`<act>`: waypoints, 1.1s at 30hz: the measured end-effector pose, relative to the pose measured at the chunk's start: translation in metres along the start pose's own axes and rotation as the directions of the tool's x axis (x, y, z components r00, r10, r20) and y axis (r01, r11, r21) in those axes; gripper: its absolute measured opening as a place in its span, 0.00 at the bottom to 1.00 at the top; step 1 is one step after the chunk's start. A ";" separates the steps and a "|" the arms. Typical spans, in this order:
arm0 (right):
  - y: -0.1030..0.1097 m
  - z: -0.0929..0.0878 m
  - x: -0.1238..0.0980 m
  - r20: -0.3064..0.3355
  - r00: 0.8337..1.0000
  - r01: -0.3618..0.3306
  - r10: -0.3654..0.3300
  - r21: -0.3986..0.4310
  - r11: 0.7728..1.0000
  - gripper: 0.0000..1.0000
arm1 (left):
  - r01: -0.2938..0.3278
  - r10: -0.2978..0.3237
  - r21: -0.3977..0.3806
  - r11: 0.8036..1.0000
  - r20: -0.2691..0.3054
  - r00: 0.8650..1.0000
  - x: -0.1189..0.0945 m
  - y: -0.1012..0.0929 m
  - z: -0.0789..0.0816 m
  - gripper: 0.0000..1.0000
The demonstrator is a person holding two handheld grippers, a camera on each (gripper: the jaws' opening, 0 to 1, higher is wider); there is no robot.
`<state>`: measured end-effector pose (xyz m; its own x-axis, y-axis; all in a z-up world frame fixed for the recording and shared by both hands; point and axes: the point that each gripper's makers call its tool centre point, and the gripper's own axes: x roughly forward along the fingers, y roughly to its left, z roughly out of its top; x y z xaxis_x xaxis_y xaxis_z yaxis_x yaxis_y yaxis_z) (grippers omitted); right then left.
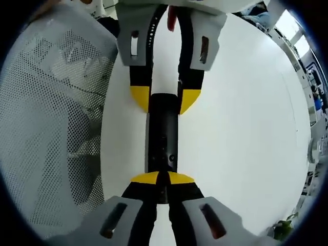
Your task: Press the specified remote control buttons in sequence, fully releasing each button before pressing the next.
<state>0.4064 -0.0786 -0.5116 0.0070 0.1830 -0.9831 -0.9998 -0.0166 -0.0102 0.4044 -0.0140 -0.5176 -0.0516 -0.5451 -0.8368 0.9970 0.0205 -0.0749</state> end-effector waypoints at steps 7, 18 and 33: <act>0.001 0.002 0.003 -0.007 1.000 0.005 -0.006 -0.028 1.000 0.06 | 0.000 0.000 0.000 1.000 -0.002 1.000 0.000 0.000 0.000 0.25; 0.000 0.003 0.003 -0.002 1.000 0.003 -0.003 -0.002 1.000 0.06 | 0.000 0.000 0.004 1.000 -0.004 1.000 0.000 0.000 0.000 0.25; 0.001 0.004 0.002 0.042 0.999 0.021 -0.022 0.005 1.000 0.05 | -0.001 0.001 0.003 1.000 -0.004 1.000 0.000 -0.001 0.000 0.25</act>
<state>0.4052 -0.0749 -0.5125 0.0278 0.2246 -0.9741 -0.9995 -0.0082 -0.0304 0.4039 -0.0138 -0.5179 -0.0510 -0.5420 -0.8388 0.9972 0.0183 -0.0725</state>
